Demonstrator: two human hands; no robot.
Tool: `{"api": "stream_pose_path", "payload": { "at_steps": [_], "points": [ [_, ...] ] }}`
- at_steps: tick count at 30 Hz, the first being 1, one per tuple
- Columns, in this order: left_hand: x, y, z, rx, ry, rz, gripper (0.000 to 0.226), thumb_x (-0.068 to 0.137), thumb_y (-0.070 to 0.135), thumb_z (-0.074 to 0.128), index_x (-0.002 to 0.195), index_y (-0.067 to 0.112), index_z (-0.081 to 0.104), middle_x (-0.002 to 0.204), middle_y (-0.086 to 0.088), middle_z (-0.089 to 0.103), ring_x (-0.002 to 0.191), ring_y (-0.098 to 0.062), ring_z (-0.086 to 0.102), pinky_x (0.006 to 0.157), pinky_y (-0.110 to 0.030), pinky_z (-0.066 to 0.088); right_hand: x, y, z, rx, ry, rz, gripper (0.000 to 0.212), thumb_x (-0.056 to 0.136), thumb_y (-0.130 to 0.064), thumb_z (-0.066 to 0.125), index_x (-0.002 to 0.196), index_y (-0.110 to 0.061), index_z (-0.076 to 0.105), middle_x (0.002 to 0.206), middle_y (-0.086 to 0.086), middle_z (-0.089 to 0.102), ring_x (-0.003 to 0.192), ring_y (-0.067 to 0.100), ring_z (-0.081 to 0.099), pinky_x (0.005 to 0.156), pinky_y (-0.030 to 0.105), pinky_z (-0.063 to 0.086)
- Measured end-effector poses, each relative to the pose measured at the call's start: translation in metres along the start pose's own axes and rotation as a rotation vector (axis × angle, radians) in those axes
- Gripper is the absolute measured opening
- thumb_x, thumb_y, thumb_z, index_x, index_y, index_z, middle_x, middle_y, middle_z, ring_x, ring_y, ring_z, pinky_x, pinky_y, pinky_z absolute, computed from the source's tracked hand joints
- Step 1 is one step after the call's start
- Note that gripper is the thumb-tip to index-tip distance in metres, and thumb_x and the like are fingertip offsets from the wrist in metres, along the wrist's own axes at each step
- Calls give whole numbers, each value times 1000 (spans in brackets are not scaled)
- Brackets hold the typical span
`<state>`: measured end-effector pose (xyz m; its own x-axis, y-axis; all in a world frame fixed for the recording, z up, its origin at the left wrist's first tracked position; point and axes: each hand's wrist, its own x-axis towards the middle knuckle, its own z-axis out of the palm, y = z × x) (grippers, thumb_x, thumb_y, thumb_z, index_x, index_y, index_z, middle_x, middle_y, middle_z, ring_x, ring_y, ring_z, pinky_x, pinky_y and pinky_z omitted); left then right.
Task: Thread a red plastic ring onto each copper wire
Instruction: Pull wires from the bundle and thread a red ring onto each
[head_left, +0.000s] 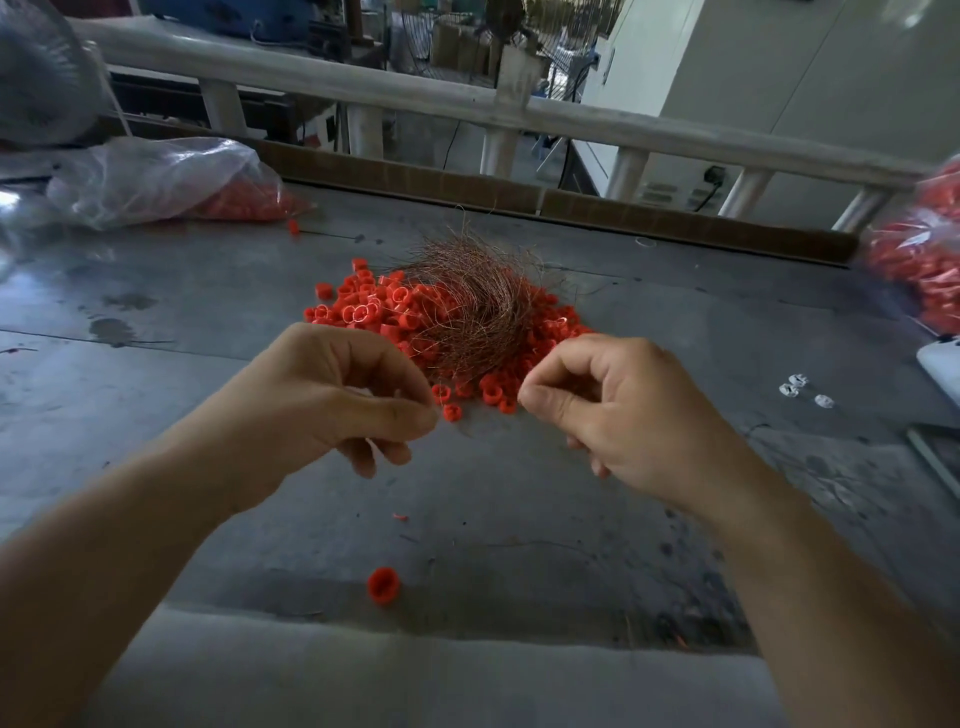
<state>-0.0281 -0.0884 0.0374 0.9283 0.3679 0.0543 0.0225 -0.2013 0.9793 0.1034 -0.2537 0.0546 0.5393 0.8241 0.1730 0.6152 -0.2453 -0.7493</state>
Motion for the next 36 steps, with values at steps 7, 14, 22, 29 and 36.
{"api": "stream_pose_path", "payload": {
  "at_steps": [7,14,22,29,36],
  "points": [
    [0,-15,-5,566,-404,-127,17,63,29,80,65,41,69,66,16,67,60,1,61,58,-13,47,0,8,6,-284,-471,-94,4,77,-17,71,79,-20,70,69,-20,55,74,-9,55,67,5,41],
    [3,-23,0,643,-503,-151,15,58,43,79,66,40,67,65,17,65,56,3,56,54,-14,44,0,11,14,-333,-575,-27,7,76,-24,71,82,-23,68,75,-13,60,70,-3,56,61,9,44],
    [4,-15,-8,624,-379,-161,26,51,61,69,63,38,68,58,17,63,52,4,55,51,-12,44,0,13,11,-333,-585,33,17,76,-43,68,80,-27,65,76,-15,62,71,-5,57,62,12,45],
    [39,-37,-33,782,618,36,23,83,8,63,105,17,67,104,-7,61,94,-25,57,79,-31,43,5,19,7,-313,-388,10,16,77,-43,67,76,-27,66,71,-14,62,69,-6,55,61,11,44],
    [56,-63,-29,920,341,104,64,87,-4,45,142,26,31,154,1,16,143,-20,1,114,-37,6,6,19,13,-328,-376,-14,13,80,-38,66,80,-25,67,75,-12,63,70,-2,56,63,11,44]
  ]
}}
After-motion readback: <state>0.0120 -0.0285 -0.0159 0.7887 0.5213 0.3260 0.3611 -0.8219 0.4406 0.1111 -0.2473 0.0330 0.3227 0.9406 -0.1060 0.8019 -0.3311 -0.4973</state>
